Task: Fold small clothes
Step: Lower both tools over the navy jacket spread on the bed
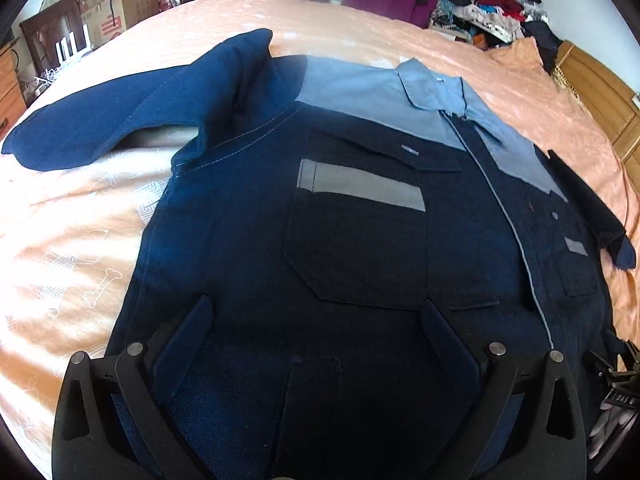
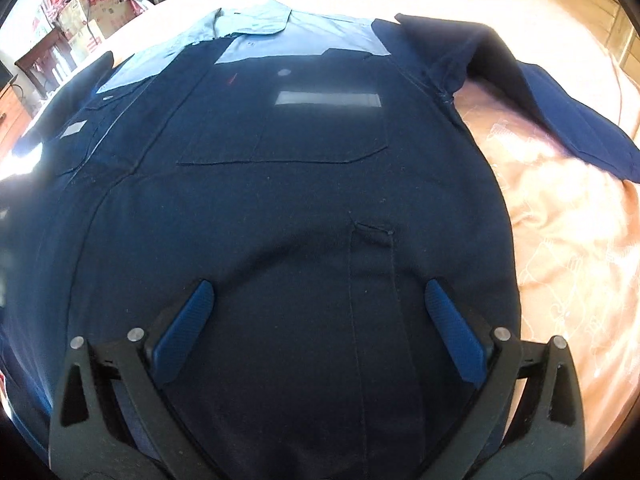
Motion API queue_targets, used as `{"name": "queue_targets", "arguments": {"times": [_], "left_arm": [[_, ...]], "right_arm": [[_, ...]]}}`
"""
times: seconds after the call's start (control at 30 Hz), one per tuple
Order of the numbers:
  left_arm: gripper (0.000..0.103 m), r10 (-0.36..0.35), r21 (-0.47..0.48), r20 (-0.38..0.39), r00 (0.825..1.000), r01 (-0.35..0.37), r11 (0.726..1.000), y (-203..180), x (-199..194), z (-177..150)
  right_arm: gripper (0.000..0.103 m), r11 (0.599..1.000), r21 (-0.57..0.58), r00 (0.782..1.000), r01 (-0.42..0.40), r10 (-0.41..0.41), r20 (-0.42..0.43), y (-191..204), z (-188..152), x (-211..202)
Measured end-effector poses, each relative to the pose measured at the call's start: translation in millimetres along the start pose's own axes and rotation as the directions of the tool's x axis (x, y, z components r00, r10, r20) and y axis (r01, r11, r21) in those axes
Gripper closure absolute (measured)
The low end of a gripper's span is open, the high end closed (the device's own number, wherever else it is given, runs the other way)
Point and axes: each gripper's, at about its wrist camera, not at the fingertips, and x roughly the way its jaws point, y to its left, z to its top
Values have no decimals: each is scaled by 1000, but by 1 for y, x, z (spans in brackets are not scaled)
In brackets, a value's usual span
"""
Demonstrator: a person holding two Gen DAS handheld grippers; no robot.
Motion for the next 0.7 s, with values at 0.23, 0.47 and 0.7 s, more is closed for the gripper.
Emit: {"name": "queue_targets", "arguments": {"times": [0.23, 0.47, 0.7], "left_arm": [[0, 33, 27, -37, 999, -32, 999, -8, -15, 9], [0, 21, 26, -12, 1000, -21, 999, -2, -22, 7], [0, 6, 9, -6, 1000, -6, 1000, 2, -22, 8]], "right_arm": [[0, 1000, -28, 1000, -13, 13, -16, 0, 1, 2], [0, 994, -79, 996, -70, 65, -59, -3, 4, 1], [0, 983, -40, 979, -181, 176, -99, -31, 18, -25]]}}
